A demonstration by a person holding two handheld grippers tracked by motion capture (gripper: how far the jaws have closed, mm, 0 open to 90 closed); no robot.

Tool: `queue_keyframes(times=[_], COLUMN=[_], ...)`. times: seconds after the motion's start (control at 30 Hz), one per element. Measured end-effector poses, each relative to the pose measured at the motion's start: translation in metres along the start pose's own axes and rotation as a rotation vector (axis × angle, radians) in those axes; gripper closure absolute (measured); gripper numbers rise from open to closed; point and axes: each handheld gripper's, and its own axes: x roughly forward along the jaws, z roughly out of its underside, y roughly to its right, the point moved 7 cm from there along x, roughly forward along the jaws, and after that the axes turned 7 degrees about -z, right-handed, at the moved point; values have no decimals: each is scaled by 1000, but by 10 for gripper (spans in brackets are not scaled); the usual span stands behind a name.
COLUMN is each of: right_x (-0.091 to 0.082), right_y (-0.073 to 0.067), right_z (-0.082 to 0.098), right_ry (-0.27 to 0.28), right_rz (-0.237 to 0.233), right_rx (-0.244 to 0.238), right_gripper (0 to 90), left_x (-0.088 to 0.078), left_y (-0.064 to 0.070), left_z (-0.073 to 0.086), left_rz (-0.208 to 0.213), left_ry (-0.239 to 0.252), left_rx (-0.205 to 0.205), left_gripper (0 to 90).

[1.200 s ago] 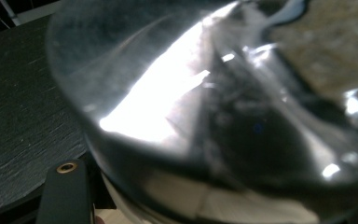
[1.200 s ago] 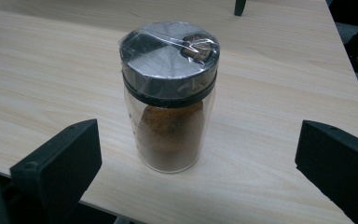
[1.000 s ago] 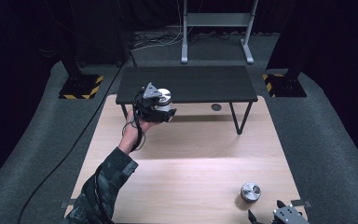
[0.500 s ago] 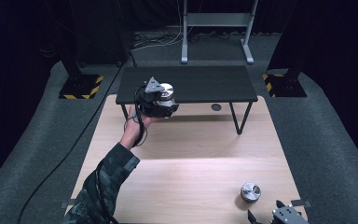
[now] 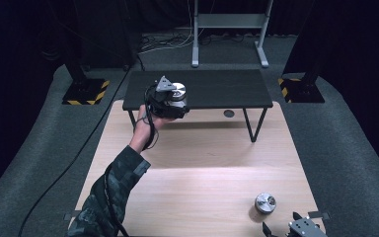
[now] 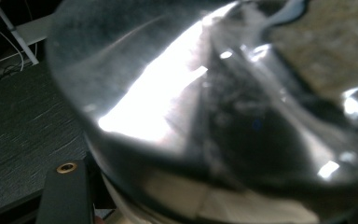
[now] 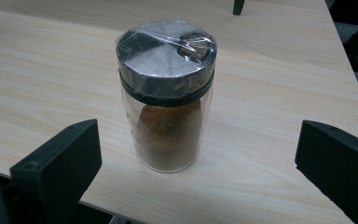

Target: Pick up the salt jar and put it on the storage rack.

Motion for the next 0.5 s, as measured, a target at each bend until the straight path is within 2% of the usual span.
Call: queue_keyframes(times=[0.5], right_x=[0], right_y=[1], right_z=[0], right_ry=[1], right_rz=[0], right_rx=[1], right_gripper=[0], left_x=[7], left_y=[-4], left_z=[-15], left_rz=[-10], left_ry=[-2], left_rx=[-2], left_gripper=[307])
